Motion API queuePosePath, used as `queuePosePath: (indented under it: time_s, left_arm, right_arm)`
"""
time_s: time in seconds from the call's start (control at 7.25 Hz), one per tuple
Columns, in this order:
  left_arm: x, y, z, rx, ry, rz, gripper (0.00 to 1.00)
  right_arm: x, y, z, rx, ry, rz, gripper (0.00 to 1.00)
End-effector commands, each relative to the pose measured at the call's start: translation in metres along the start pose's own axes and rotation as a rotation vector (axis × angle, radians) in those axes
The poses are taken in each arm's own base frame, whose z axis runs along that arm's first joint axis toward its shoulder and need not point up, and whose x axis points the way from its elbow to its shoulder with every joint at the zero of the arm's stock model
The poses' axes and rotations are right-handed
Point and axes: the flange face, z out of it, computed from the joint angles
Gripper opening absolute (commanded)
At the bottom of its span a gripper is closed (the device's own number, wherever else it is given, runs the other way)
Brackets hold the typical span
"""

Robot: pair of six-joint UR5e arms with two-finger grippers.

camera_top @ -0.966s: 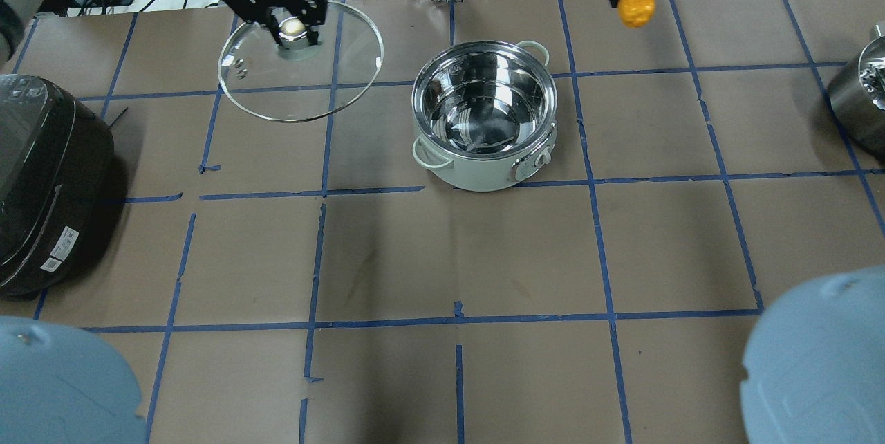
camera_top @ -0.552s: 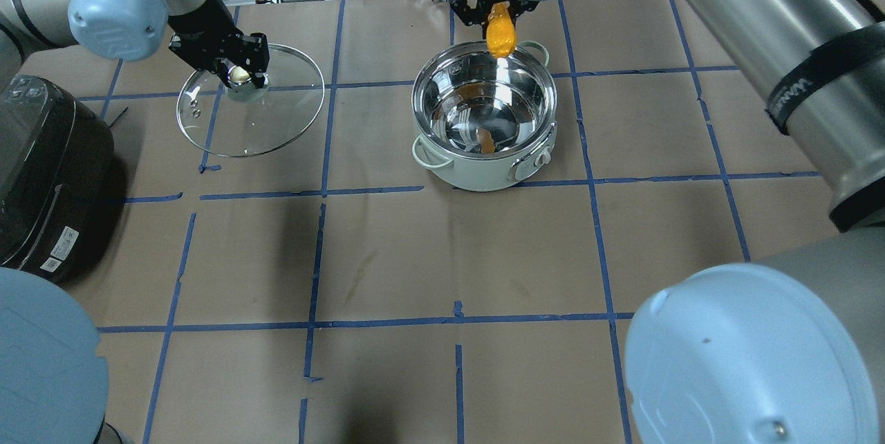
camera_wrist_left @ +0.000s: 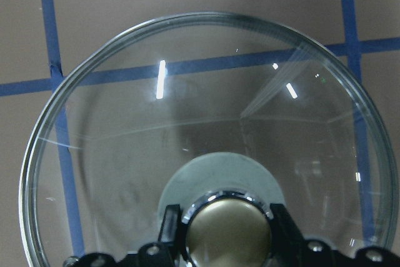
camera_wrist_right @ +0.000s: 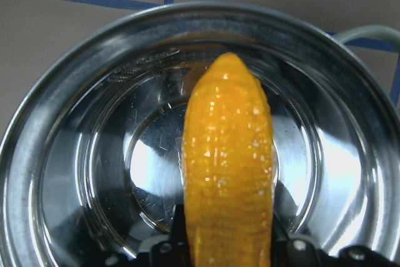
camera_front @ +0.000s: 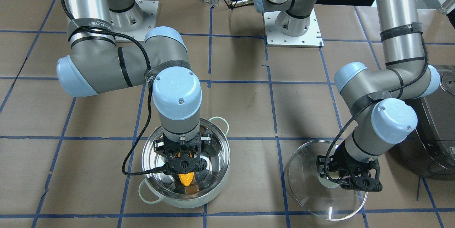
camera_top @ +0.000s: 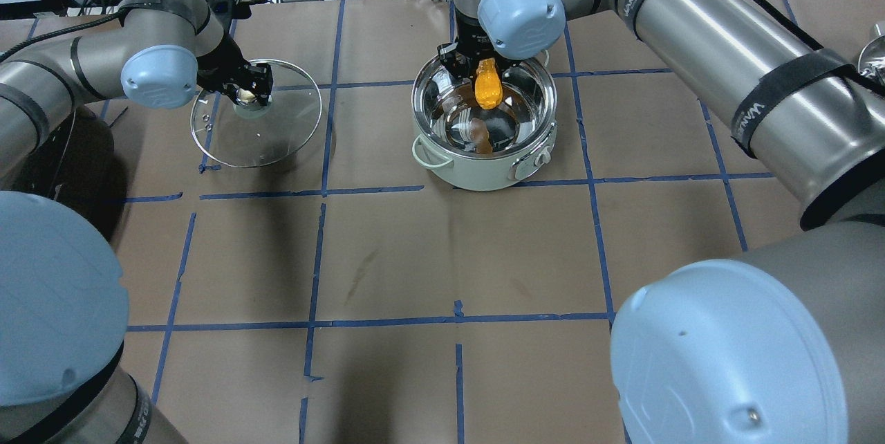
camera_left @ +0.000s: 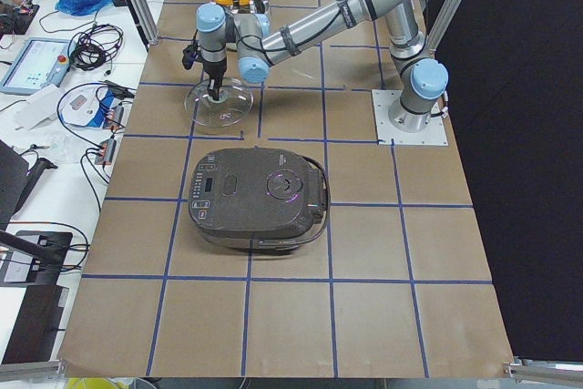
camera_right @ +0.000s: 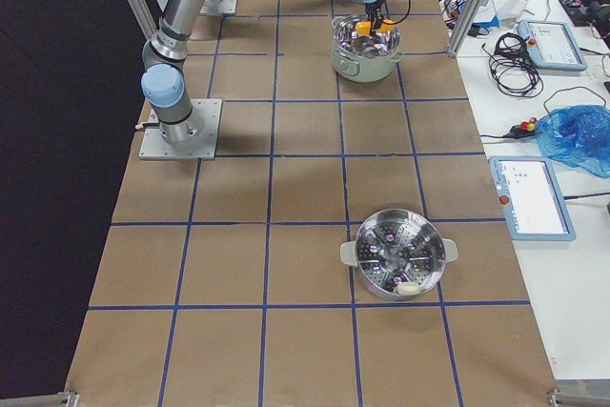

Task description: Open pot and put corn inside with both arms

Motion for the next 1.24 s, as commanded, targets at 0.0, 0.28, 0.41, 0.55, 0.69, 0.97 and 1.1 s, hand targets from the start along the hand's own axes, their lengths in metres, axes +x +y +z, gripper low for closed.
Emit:
queuePosePath:
  time_s: [0.0,0.28,0.41,0.55,0.69,0.97,1.1]
  left_arm:
    - [-0.001,0.002,0.026,-0.005,0.007,-0.002,0.06]
    - [-0.002,0.0,0.024,0.001,-0.001,-0.008,0.99]
    - [-0.003,-0.004,0.013,0.013,-0.007,-0.008,1.0]
    - [0.0,-0.004,-0.007,0.018,-0.008,-0.008,1.0]
    - [0.009,0.004,-0.043,0.001,-0.004,-0.001,1.0]
    - [0.038,0.043,-0.141,-0.043,0.009,-0.013,1.0]
    - [0.076,0.068,-0.189,-0.041,0.004,0.035,1.0]
  right_arm:
    - [-0.008,0.004,0.022,0.0,-0.004,-0.005,0.07]
    - [-0.01,0.007,0.045,-0.009,-0.003,-0.01,0.09]
    - [-0.011,0.007,0.058,0.018,-0.007,-0.011,0.09]
    - [-0.011,0.006,0.067,0.017,-0.005,-0.018,0.11]
    - [-0.011,0.006,0.069,0.016,-0.006,-0.016,0.23]
    - [-0.01,0.005,0.064,0.023,-0.007,-0.016,0.95]
    - [-0.008,0.005,0.052,0.038,-0.011,-0.018,0.99]
